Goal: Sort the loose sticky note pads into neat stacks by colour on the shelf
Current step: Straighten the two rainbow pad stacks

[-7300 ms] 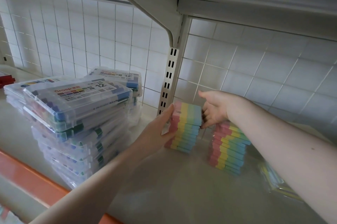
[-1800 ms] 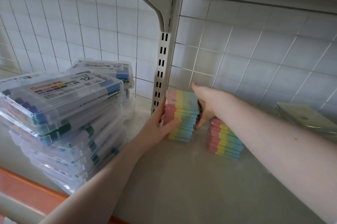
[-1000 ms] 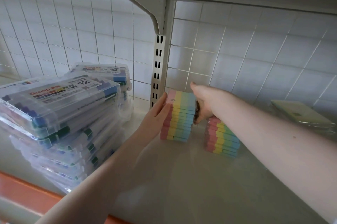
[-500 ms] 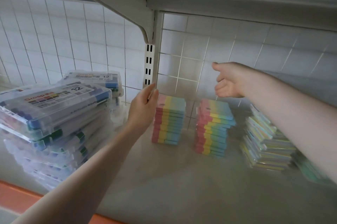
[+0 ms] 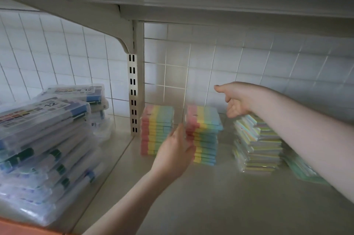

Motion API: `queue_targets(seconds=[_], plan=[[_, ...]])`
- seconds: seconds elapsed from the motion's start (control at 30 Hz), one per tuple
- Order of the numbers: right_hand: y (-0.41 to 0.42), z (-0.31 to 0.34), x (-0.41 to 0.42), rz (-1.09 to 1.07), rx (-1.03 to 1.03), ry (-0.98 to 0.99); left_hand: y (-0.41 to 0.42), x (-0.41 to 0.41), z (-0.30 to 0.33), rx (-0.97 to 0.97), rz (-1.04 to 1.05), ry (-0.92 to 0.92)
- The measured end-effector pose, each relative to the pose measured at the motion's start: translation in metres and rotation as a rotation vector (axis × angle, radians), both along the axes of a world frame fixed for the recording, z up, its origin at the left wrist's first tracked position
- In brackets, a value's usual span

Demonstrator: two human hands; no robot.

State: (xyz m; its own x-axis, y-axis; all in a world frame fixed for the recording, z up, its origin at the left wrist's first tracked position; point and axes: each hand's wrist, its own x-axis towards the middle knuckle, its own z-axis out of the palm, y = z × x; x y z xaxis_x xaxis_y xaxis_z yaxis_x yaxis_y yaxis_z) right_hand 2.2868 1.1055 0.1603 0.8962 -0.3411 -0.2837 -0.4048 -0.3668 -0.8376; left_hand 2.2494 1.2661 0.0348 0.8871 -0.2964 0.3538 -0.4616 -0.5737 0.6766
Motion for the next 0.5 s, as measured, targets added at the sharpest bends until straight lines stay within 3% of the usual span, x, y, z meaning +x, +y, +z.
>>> queue_targets(seconds=[0.2, 0.5], plan=[[0.004, -0.012, 0.007, 0.028, 0.045, 0.121, -0.010, 0.016, -0.016, -0.176, -0.094, 0.172], [-0.011, -0.039, 0.032, 0.062, 0.121, 0.195, -0.012, 0.032, -0.027, -0.305, -0.180, 0.195]])
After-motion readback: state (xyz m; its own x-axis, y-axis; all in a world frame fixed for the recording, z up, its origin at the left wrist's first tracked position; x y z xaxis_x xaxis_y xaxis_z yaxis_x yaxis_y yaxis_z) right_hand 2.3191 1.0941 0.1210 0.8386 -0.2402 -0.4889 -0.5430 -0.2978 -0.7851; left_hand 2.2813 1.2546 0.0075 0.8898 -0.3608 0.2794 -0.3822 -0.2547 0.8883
